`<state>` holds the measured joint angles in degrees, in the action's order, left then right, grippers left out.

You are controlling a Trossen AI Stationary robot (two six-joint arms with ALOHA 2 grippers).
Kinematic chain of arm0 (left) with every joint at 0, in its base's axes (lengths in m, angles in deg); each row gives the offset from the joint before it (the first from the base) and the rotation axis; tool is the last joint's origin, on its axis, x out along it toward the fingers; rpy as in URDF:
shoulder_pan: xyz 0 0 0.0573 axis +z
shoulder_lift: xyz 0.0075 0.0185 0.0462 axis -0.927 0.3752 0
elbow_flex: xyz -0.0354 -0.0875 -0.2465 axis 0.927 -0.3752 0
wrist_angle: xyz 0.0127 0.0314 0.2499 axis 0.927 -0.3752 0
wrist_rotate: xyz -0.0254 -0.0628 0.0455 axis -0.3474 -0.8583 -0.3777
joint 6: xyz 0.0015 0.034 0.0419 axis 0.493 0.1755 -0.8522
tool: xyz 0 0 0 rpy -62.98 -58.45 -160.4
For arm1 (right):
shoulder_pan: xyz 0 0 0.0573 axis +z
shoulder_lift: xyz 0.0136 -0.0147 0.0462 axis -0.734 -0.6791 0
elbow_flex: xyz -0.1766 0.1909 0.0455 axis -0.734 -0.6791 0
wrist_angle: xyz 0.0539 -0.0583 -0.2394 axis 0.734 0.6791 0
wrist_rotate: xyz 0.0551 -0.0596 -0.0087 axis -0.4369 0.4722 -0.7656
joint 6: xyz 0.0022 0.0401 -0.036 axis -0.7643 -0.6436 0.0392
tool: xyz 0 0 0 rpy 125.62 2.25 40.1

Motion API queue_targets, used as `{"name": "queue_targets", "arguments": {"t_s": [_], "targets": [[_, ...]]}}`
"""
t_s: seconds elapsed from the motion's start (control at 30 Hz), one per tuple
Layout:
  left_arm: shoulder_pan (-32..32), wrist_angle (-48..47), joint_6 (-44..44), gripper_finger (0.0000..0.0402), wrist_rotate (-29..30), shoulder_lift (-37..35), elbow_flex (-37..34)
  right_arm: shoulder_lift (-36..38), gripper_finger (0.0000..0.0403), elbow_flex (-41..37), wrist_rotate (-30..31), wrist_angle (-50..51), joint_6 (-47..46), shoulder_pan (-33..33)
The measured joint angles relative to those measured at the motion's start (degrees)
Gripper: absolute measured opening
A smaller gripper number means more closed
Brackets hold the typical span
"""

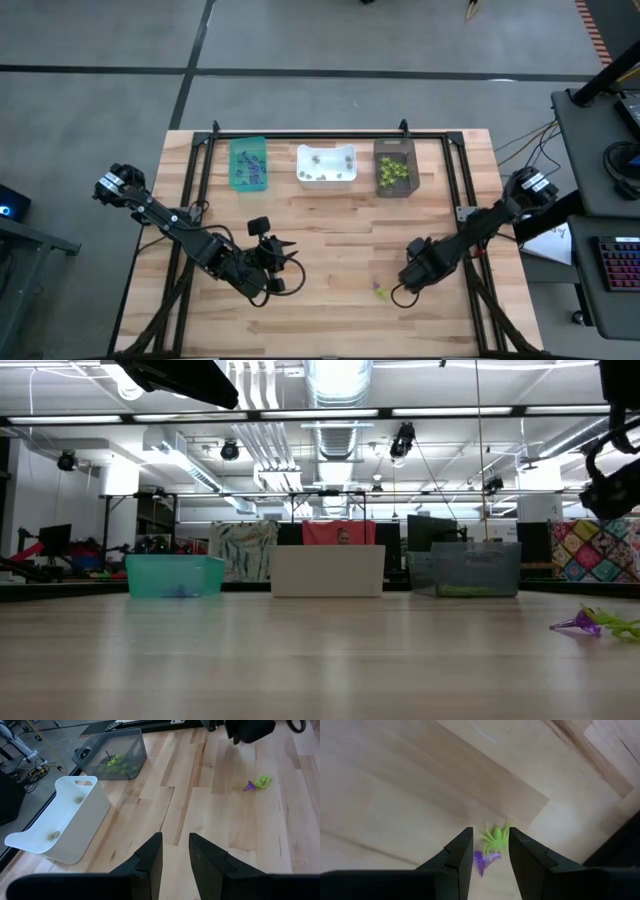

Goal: Sort Halloween decoration
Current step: Put the green spider toy into the black bin

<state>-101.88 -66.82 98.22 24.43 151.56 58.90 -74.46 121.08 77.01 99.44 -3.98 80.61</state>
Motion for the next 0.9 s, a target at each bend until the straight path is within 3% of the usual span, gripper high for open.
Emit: {"name": "queue_targets", "arguments": {"t_s": [0.27, 0.6, 0.9], "targets": [[0.0, 0.0, 0.0, 0.0078, 0.0, 0.0, 0.0, -3.8, 0.011, 0.2, -0.2, -0.2, 2.2, 0.0], [0.0, -0.1, 0.0, 0.0078, 0.0, 0.0, 0.0, -4.4, 0.0017, 0.2, 0.0, -1.1, 2.7, 0.0], [0.0, -0.1, 0.0, 0.0078, 0.0, 0.0, 0.0, -3.8, 0.0009, 1.0, 1.1, 0.2, 4.2, 0.0]]}}
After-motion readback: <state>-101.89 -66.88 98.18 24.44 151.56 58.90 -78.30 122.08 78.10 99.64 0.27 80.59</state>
